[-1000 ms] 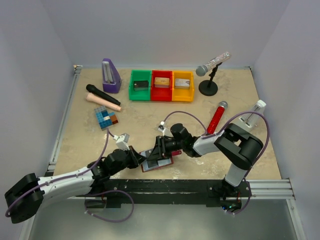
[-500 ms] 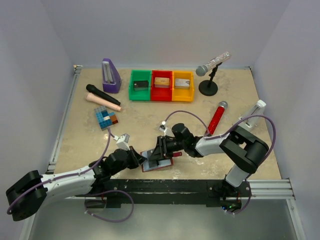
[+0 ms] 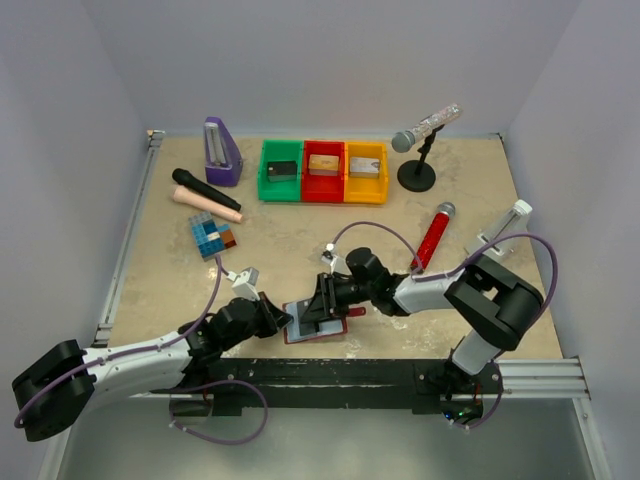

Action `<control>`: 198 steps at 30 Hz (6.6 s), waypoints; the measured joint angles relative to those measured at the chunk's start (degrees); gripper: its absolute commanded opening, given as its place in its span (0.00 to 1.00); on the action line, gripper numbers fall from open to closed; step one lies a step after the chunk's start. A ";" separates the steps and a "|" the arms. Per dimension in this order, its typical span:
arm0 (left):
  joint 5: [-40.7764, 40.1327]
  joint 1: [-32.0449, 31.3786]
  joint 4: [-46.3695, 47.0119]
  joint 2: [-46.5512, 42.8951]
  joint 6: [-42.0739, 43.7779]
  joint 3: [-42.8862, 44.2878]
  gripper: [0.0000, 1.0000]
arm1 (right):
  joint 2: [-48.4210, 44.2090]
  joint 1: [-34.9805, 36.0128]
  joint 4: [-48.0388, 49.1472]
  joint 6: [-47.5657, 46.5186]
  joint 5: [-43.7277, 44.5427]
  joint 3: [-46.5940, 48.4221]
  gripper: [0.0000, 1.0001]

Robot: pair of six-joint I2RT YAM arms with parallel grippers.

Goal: Take the credit cards out of the card holder

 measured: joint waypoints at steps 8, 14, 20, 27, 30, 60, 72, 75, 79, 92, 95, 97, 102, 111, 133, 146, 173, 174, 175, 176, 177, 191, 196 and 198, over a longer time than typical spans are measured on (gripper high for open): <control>-0.55 0.00 -1.73 0.13 0.00 0.00 0.00 | -2.58 -0.39 -2.01 -0.98 0.15 -0.70 0.38; -0.59 0.00 -2.12 0.20 -0.02 0.00 0.00 | -3.39 -0.66 -2.54 -1.64 0.26 -0.72 0.38; -0.57 0.00 -3.08 -1.51 -0.02 0.00 0.00 | -3.39 -0.74 -3.85 -2.19 0.39 -0.74 0.38; -0.55 0.00 -4.26 -9.55 0.04 0.00 0.00 | -3.39 -0.74 -4.52 -2.27 0.42 -0.74 0.38; -0.24 0.00 -3.58 -9.09 0.22 0.00 0.00 | -3.37 -0.74 -4.55 -2.29 0.42 -0.74 0.38; 5.33 0.00 10.75 8.00 1.09 0.00 0.00 | -0.50 -0.74 -5.51 -2.43 0.24 1.14 0.39; 5.01 -0.02 11.69 9.49 -0.52 0.00 0.00 | -2.69 -0.76 -9.18 -3.72 1.57 1.11 0.36; 4.74 -0.07 11.78 9.70 -1.20 0.00 0.00 | -3.32 -0.76 -10.01 -4.00 1.95 1.11 0.35; 4.37 -0.07 11.78 9.88 -1.55 0.00 0.00 | -3.54 -0.74 -11.23 -4.44 2.64 1.11 0.33; 3.48 -0.09 11.78 10.73 -2.99 0.22 0.00 | -7.72 -1.20 -15.52 -6.29 4.26 0.96 0.30; 3.32 -0.09 11.78 10.75 -2.99 0.24 0.00 | -8.31 -1.42 -15.87 -6.71 4.46 0.81 0.30; 3.23 -0.09 11.78 10.78 -2.99 0.24 0.00 | -8.57 -1.51 -16.15 -6.91 4.48 0.61 0.29; 3.06 -0.09 11.78 10.82 -3.02 0.24 0.00 | -8.96 -1.79 -16.55 -7.19 4.48 0.24 0.25; 3.04 -0.09 11.80 10.64 -3.04 0.24 0.00 | -8.96 -1.88 -17.09 -7.32 4.66 0.24 0.18; 1.11 -0.11 7.61 7.48 -3.04 0.24 0.00 | -11.06 -3.37 -20.37 -8.50 6.03 -0.68 0.00; 0.42 -0.11 6.51 6.93 -3.17 0.22 0.00 | -18.21 -3.54 -33.53 -14.53 10.99 0.87 0.00; 17.49 -0.07 -5.46 -28.46 19.02 8.48 0.77 | -32.37 0.22 -67.08 -45.20 -5.11 20.85 0.00; 19.87 -0.07 -4.83 -28.41 20.20 9.60 0.77 | -32.22 0.81 -68.04 -46.18 -6.32 21.24 0.00; 22.29 -0.07 -4.22 -28.30 21.20 10.62 0.77 | -32.06 1.33 -68.83 -46.93 -7.06 21.55 0.00; 24.09 -0.07 -3.72 -28.15 21.86 11.37 0.77 | -31.67 2.14 -69.68 -47.74 -7.80 21.97 0.00; 26.05 -0.07 -3.23 -27.85 22.82 12.20 0.77 | -31.19 2.86 -70.51 -48.41 -8.28 22.49 0.00; 41.86 -0.09 1.42 -13.79 24.96 15.04 0.57 | -25.57 7.21 -73.50 -50.86 -9.55 27.96 0.00; 42.71 -0.09 2.10 -14.23 25.00 15.04 0.42 | -25.31 7.48 -73.55 -50.86 -9.53 28.26 0.00; 43.32 -0.09 2.51 -14.12 25.05 15.04 0.36 | -25.00 7.54 -73.57 -50.84 -9.53 28.26 0.00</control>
